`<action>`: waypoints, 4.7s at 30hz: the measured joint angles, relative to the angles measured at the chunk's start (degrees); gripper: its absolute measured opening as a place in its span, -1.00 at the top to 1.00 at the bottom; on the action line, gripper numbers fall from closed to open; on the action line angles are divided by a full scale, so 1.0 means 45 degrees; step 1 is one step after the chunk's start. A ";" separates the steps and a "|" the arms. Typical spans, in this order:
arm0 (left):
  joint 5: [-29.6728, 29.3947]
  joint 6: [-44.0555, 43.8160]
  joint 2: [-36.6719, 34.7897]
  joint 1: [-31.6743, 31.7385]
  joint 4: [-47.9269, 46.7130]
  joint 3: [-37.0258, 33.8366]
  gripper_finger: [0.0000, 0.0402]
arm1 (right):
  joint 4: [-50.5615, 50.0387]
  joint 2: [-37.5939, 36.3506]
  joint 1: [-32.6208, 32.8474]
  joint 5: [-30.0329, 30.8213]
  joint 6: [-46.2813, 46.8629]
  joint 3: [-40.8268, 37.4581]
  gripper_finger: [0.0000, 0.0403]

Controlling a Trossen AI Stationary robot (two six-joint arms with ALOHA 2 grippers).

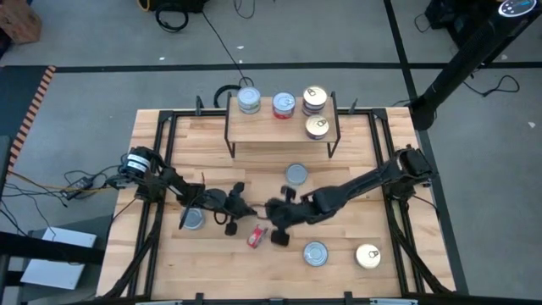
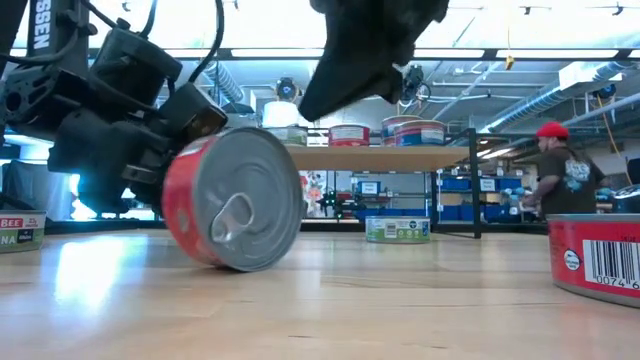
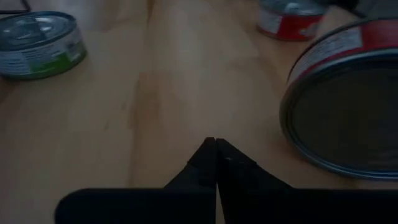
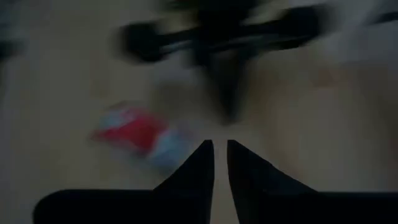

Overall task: Stack canned seafood by type on shelf
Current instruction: Put the red tuna can on the shelf aligned with the red tuna cans

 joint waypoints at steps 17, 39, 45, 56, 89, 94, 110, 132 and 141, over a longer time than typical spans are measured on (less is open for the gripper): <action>0.2358 -0.0033 -0.2552 0.0010 0.1146 -0.2781 0.97 | 0.3329 0.2551 0.0530 0.1592 -0.0191 -0.0024 0.96; 0.3197 0.0006 -0.2539 0.0015 0.1240 -0.2876 0.97 | 0.4328 0.1376 0.0664 0.0987 0.0951 -0.0024 -0.03; 0.3016 -0.0082 -0.2534 0.0015 0.1133 -0.2871 0.97 | 0.4777 0.1932 0.0994 0.1514 0.1222 0.0274 -0.26; 0.2546 -0.0317 -0.2490 -0.0063 0.0533 -0.2915 0.97 | 0.0618 0.4490 0.1094 0.2293 0.1426 0.4815 -0.29; 0.1497 -0.0357 -0.2495 -0.0083 0.0473 -0.2993 0.97 | -0.4370 0.5267 0.1091 0.4378 0.0051 0.7695 0.27; 0.1506 -0.0390 -0.2495 -0.0083 0.0477 -0.2993 0.97 | -0.6646 0.4247 0.1092 0.6805 -0.1019 0.7880 0.27; 0.1523 -0.0485 -0.2495 -0.0083 0.0473 -0.2993 0.97 | -0.8746 0.3532 -0.2228 1.1601 -0.9402 0.7497 0.27; 0.1530 -0.0480 -0.2495 -0.0084 0.0434 -0.2993 0.97 | -0.9001 0.3532 -0.4687 0.8686 -0.8379 0.6761 -0.38; 0.1535 -0.0480 -0.2495 -0.0086 0.0434 -0.2993 0.97 | -1.0227 0.3527 -0.4907 0.8328 -0.6610 0.7071 -0.45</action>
